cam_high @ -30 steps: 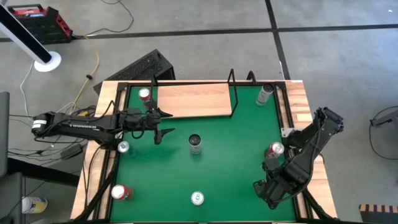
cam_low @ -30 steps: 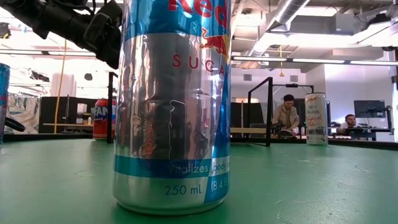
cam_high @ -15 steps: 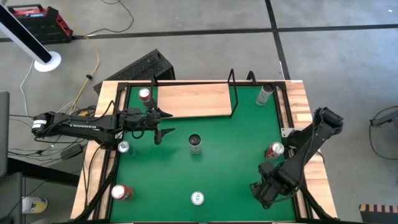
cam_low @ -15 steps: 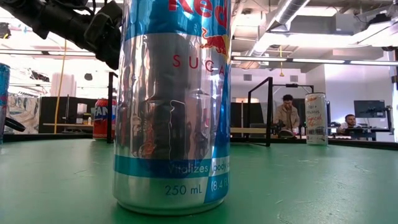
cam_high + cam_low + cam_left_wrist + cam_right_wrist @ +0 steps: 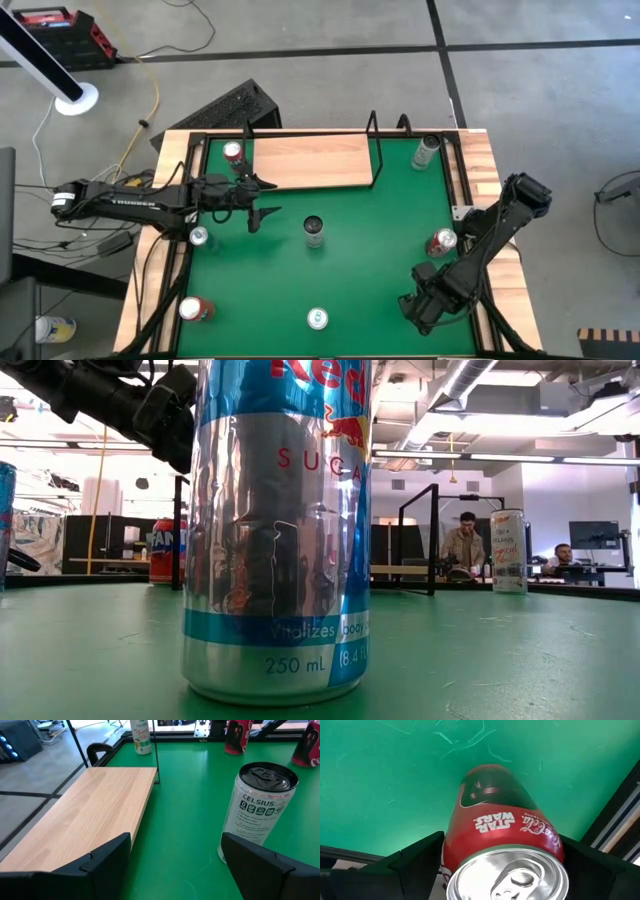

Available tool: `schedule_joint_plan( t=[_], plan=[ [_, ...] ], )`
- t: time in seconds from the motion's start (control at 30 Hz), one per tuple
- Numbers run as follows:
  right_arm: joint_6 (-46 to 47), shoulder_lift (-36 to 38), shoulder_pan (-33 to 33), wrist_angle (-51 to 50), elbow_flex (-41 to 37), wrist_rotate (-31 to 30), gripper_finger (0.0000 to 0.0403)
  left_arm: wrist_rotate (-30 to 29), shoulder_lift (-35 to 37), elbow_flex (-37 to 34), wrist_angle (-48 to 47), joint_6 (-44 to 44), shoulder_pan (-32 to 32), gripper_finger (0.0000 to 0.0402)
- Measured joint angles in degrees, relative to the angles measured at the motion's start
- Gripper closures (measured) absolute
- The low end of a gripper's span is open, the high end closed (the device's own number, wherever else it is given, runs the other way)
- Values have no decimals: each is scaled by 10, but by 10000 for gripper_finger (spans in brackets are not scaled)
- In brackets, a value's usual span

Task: Place canned beverage on shelf
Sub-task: Put the bottom red soda can on the shelf

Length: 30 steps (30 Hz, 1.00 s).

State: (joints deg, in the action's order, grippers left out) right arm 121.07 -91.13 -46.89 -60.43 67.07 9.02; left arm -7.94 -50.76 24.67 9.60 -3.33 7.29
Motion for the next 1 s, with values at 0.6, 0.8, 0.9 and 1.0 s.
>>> schedule_joint_plan(
  t=[0.6, 0.8, 0.9, 1.0],
  plan=[
    [-137, 0, 38, 7, 31, 67, 71, 0, 0, 0, 2, -1, 0, 104],
    [-213, 0, 91, -38, 84, 60, 71, 0, 0, 0, 2, -1, 0, 104],
    [-254, 0, 123, -78, 115, 59, 71, 0, 0, 0, 2, -1, 0, 104],
    [-307, 1, 156, -116, 146, 52, 71, 0, 0, 0, 2, -1, 0, 104]
  ],
)
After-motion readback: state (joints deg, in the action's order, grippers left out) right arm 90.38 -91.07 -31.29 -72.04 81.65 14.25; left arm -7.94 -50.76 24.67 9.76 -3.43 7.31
